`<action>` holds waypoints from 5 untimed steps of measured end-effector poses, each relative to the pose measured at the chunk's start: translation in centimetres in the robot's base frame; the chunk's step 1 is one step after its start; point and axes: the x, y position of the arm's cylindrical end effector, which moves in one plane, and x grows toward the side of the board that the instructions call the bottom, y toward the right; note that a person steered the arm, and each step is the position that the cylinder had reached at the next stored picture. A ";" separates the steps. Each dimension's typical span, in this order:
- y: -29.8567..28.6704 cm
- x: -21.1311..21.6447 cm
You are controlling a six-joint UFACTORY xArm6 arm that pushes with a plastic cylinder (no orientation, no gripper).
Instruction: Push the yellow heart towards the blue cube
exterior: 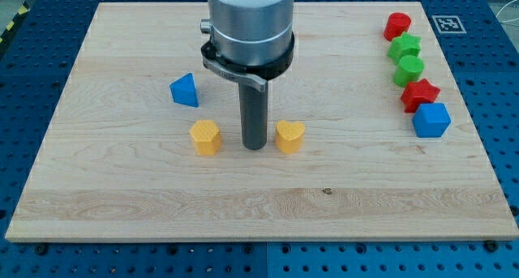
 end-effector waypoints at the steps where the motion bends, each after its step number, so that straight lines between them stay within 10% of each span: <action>1: 1.0 -0.1; 5: 6.9 -1.8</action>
